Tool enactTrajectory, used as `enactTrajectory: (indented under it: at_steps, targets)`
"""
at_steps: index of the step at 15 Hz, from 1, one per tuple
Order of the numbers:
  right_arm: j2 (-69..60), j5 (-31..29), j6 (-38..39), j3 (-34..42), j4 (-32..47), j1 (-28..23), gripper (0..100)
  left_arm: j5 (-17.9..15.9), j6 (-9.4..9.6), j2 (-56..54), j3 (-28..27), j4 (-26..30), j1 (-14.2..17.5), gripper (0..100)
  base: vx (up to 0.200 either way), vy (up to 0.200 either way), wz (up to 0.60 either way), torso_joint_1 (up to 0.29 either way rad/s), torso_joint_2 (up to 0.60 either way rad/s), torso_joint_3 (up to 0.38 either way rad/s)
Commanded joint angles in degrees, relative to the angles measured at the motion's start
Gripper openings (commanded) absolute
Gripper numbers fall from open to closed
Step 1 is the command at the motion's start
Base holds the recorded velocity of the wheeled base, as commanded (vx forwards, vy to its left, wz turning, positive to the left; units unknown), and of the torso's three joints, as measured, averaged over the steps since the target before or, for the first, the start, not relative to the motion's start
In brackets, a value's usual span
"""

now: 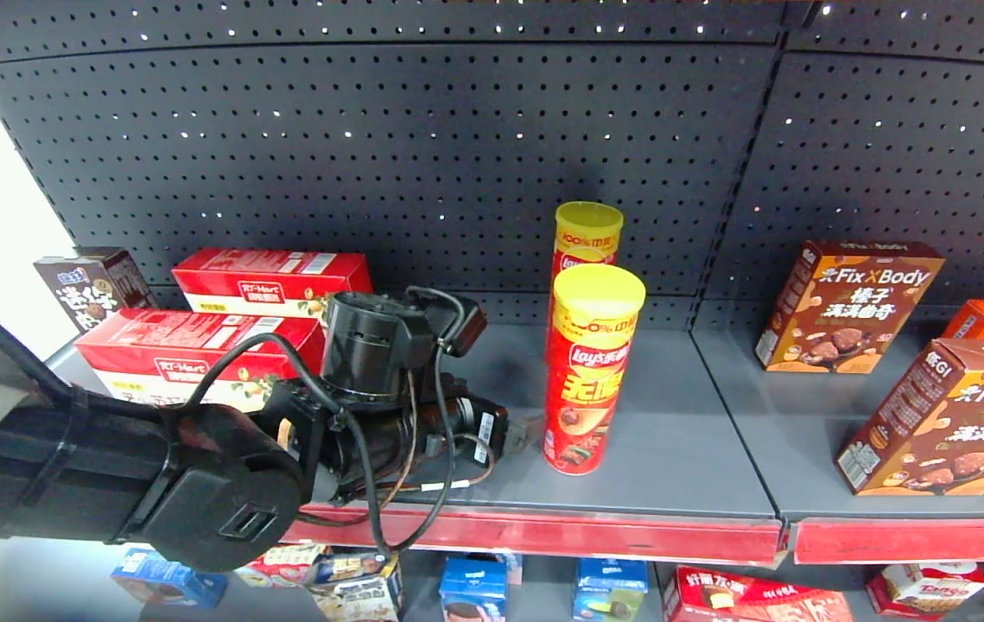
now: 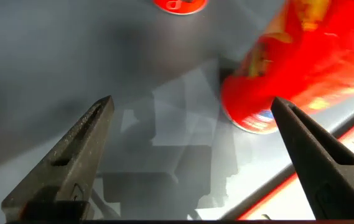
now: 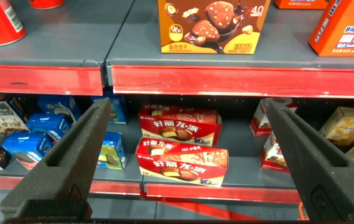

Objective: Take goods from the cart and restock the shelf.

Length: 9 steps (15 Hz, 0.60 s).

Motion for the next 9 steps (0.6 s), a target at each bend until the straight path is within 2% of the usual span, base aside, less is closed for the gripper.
enactTrajectory:
  at_steps: [1, 5, 9]
  targets:
    - [0.07, 0.03, -0.01, 0.0, -0.01, 0.04, 100, -0.05, 0.0, 0.53, -0.59, -0.03, 0.65, 100, 0.0, 0.0, 0.0, 0.0, 0.0, 0.0]
    - [0.07, -0.06, -0.01, 0.0, -0.01, 0.04, 100, 0.04, 0.53, 2.72, -2.88, -0.03, 1.71, 100, 0.0, 0.0, 0.0, 0.0, 0.0, 0.0]
    - [0.07, 0.03, -0.01, 0.0, -0.01, 0.04, 100, 0.04, 0.97, 3.87, -3.75, -0.47, 1.18, 100, 0.0, 0.0, 0.0, 0.0, 0.0, 0.0]
